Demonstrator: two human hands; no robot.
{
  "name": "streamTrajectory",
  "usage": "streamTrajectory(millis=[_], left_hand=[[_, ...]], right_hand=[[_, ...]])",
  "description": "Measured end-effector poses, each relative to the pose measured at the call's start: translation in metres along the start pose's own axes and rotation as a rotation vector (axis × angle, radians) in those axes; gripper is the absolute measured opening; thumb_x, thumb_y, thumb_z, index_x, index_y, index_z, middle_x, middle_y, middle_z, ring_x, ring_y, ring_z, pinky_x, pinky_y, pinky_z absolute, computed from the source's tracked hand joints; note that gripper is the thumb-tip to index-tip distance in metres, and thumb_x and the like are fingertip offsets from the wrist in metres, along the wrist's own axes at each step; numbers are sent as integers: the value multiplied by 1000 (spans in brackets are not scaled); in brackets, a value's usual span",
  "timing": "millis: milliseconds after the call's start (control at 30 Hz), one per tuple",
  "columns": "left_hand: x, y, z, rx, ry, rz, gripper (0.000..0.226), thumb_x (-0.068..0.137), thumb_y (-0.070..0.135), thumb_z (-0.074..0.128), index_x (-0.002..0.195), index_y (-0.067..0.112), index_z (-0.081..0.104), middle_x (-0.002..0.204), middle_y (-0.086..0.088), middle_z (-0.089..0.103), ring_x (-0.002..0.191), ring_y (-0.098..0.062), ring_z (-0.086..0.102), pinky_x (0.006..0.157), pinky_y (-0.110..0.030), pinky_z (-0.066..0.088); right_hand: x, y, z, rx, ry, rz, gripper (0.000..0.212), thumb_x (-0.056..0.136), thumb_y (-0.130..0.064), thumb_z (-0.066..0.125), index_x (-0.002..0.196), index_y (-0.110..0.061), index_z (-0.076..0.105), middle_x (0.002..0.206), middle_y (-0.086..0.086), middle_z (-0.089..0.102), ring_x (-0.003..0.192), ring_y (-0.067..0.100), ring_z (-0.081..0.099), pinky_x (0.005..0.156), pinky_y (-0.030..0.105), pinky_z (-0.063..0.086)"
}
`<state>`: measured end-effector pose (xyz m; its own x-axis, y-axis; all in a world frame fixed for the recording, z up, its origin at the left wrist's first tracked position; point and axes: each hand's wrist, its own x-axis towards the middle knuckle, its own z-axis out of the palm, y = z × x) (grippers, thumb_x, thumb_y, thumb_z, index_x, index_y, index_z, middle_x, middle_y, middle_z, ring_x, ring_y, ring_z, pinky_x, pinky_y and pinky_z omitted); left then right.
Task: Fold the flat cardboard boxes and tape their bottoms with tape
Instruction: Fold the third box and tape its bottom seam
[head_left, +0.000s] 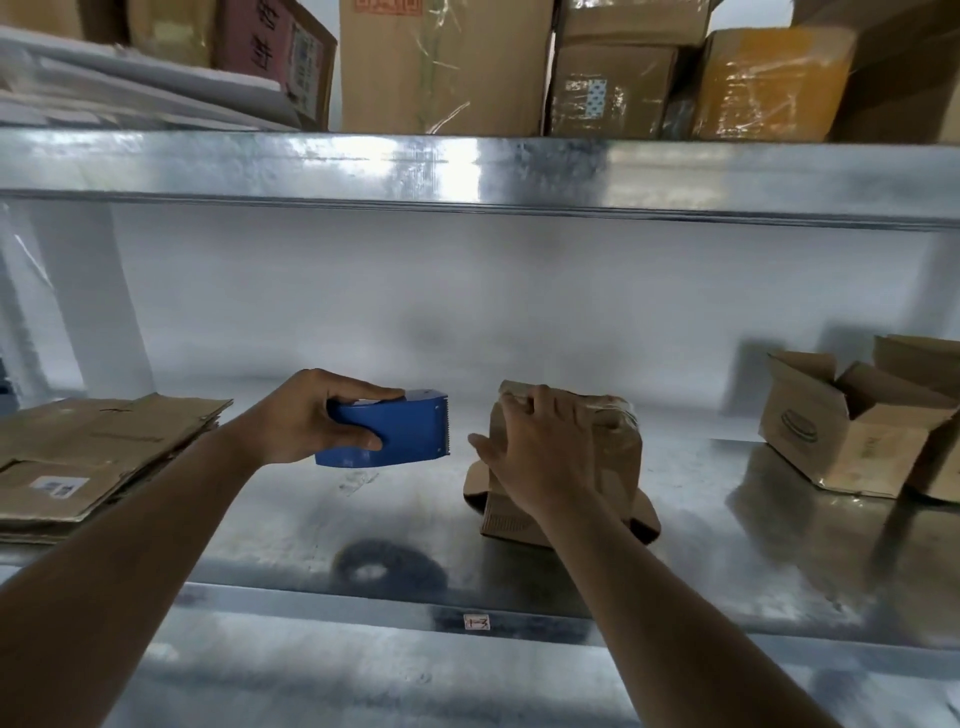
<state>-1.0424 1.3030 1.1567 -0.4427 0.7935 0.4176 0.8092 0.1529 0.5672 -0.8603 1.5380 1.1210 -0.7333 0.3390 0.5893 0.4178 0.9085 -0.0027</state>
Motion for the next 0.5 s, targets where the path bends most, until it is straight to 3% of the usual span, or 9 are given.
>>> streamTrajectory(millis=[133,333,500], left_hand=[[-2,-7,-9,27,-6,-34,62,72,20,93,125,41,70,120,22,73,111,-2,70,96,-25,58],[6,-4,-9,20,-5,-9,61,73,17,92,127,35,71,119,22,74,110,-1,70,95,-23,57],[8,-1,-8,-1,-16,-3,62,74,19,91,131,31,71,121,20,74,111,-6,71,96,-35,60]], right_hand=[[6,-8,10,33,18,25,60,95,-70,51,133,-23,57,128,5,57,117,25,55,105,40,39],[3,-9,10,216,64,22,27,94,-36,64,114,-20,57,109,0,60,98,21,60,96,36,47],[-1,6,8,466,26,-57,37,93,-25,61,129,-18,61,122,-1,67,108,19,62,94,36,53]])
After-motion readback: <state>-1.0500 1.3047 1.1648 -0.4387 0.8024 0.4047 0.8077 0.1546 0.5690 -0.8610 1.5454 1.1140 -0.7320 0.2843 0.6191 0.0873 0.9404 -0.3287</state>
